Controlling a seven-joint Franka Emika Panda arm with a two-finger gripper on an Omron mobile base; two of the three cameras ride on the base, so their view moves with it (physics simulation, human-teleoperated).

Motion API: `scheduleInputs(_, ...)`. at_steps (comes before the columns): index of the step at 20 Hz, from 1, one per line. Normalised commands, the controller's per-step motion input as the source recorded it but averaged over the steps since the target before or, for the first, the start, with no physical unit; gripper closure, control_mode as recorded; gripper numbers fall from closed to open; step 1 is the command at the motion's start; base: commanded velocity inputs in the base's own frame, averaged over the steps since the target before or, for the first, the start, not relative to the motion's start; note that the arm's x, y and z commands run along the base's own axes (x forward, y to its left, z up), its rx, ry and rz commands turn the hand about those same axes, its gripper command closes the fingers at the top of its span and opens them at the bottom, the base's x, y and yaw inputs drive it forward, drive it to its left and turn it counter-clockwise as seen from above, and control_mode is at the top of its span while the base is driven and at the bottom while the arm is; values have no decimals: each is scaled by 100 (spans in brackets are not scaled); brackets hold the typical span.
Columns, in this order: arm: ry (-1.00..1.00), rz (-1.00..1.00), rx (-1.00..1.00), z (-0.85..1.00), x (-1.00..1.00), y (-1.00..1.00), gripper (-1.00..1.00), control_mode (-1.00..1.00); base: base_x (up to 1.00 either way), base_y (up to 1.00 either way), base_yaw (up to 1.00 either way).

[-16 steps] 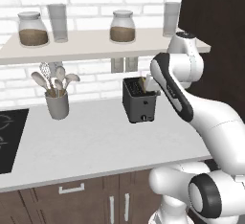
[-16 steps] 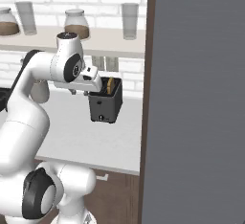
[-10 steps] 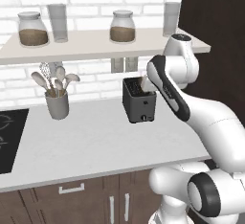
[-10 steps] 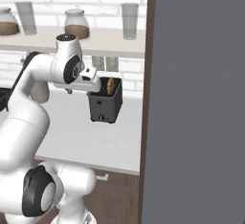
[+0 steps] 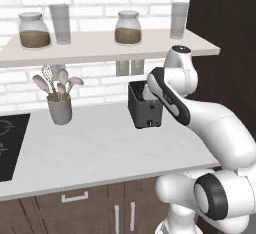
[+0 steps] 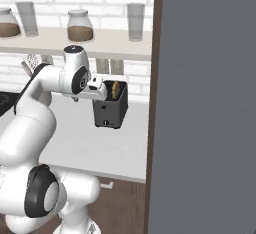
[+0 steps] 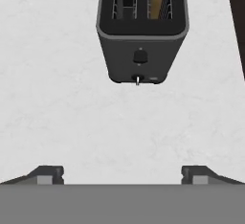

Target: Start the toaster. Once the lever pops up, take the bread to the plate on the dining counter.

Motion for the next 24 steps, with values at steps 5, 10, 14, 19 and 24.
scheduleInputs(5, 0, 0, 0, -30, 9, -1, 100, -100, 0, 0, 0)
scheduleInputs(10, 0, 0, 0, -20, 7, -8, 100, -100, 0, 0, 0)
scheduleInputs(14, 0, 0, 0, -15, 15, -12, 100, -100, 0, 0, 0)
scheduleInputs(19, 0, 0, 0, -1, 33, -5, 100, -100, 0, 0, 0)
scheduleInputs(24, 0, 0, 0, -3, 36, 0, 100, -100, 0, 0, 0)
